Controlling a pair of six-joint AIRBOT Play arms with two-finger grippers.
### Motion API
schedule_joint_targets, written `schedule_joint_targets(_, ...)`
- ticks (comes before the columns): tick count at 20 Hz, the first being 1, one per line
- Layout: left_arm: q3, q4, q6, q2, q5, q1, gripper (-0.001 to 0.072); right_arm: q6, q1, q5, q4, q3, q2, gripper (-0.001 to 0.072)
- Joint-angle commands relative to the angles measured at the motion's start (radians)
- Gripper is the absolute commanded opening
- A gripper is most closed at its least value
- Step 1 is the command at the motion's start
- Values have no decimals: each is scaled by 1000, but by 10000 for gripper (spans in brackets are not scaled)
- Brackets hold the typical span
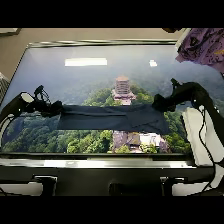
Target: Fold the clothes and pants, and hang the long-sleeved shirts on hangers.
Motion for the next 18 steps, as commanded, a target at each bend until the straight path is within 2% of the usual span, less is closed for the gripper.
schedule_joint_targets(1, 53, 13, 0, -1, -84, 13, 497, 10, -44, -115, 1, 98, 7, 376)
schedule_joint_targets(2, 76, 34, 0, 5, -126, 23, 543, 0, -84, -121, 1, 121, 26, 381)
schedule_joint_targets(3, 96, 61, -2, 14, -164, 33, 545, -29, -127, -129, 1, 126, 48, 383)
schedule_joint_targets(4, 109, 90, -18, 27, -187, 44, 545, -59, -182, -160, 0, 124, 60, 423)
schedule_joint_targets(5, 116, 120, -42, 45, -198, 53, 545, -63, -237, -191, 9, 114, 61, 519)
schedule_joint_targets(6, 118, 151, -72, 68, -200, 62, 545, -88, -284, -199, 37, 91, 61, 579)
schedule_joint_targets(9, 118, 179, -88, 123, -200, 73, 545, -177, -378, -217, 104, -21, 55, 615)
schedule_joint_targets(10, 118, 179, -88, 135, -200, 72, 545, -209, -388, -213, 125, -63, 51, 650)
schedule_joint_targets(18, 118, 179, -96, 156, -200, 71, 544, -317, -377, -183, 260, -141, -68, 669)
